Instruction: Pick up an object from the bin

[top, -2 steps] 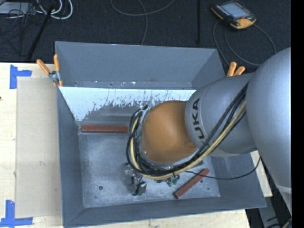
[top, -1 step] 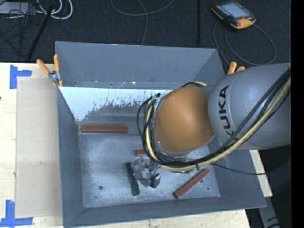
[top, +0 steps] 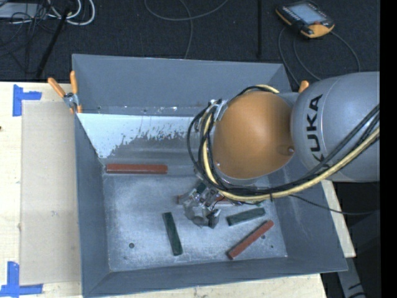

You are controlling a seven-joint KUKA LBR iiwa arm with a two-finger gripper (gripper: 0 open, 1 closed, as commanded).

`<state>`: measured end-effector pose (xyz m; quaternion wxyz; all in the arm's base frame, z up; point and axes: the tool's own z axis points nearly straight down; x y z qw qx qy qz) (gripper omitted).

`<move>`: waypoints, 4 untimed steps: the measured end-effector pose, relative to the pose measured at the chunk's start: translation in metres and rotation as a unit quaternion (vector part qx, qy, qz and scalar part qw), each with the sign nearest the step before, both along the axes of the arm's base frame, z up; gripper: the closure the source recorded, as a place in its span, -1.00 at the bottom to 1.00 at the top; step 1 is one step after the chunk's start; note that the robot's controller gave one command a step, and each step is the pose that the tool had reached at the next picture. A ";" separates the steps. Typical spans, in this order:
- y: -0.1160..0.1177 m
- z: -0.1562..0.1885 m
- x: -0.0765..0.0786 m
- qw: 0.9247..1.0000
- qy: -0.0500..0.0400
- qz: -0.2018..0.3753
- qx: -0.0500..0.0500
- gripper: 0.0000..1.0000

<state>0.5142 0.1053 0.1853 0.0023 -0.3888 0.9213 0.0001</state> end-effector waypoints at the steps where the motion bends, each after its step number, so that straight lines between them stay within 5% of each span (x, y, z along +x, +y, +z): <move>1: 0.042 0.027 -0.013 0.999 0.002 -0.049 0.000 -1.00; 2: 0.040 0.026 -0.013 0.999 0.002 -0.050 0.000 -1.00; 3: 0.032 -0.018 0.003 0.999 -0.002 -0.040 0.001 -1.00; 4: 0.023 -0.088 -0.005 0.999 0.001 -0.051 0.000 -1.00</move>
Offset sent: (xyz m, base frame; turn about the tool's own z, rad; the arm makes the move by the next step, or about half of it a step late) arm 0.0000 0.0000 0.0000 0.0000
